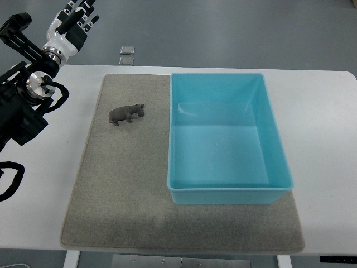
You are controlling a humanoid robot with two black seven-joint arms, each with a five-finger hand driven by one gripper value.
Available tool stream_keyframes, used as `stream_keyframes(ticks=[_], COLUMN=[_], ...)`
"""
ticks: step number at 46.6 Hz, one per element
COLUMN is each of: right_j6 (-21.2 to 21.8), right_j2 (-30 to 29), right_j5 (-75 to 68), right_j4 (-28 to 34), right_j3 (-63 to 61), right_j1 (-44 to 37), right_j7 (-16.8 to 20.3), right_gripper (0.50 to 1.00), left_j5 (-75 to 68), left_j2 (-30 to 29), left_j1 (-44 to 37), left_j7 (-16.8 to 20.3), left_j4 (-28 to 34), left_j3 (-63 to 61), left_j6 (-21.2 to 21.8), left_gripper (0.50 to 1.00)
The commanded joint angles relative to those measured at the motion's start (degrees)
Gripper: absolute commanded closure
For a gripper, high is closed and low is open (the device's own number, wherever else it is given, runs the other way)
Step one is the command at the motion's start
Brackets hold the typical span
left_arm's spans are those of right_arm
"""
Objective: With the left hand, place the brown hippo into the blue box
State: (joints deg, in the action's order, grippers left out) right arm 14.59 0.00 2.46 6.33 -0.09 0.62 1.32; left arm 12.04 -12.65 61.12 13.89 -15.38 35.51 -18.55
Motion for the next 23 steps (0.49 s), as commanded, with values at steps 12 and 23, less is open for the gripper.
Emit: stream_keyframes(ticks=[12,23], right_j6=[0.0,0.0], right_j2=[0.0,0.0], right_j5=[0.0,0.0], right_j4=[0.0,0.0], right_j3=[0.0,0.0], right_j1=[0.0,0.0], right_j7=[0.0,0.0], right_gripper=[0.564,0.564], left_j5=[-0.2,-0.6], left_j2=[0.0,-0.2], left_j1=[0.0,-0.3], left_j7=[0.0,0.0], left_j4=[-0.3,-0.5], left_j3=[0.0,-0.1], left_j6=[0.0,0.0], left_gripper=[0.506,0.504])
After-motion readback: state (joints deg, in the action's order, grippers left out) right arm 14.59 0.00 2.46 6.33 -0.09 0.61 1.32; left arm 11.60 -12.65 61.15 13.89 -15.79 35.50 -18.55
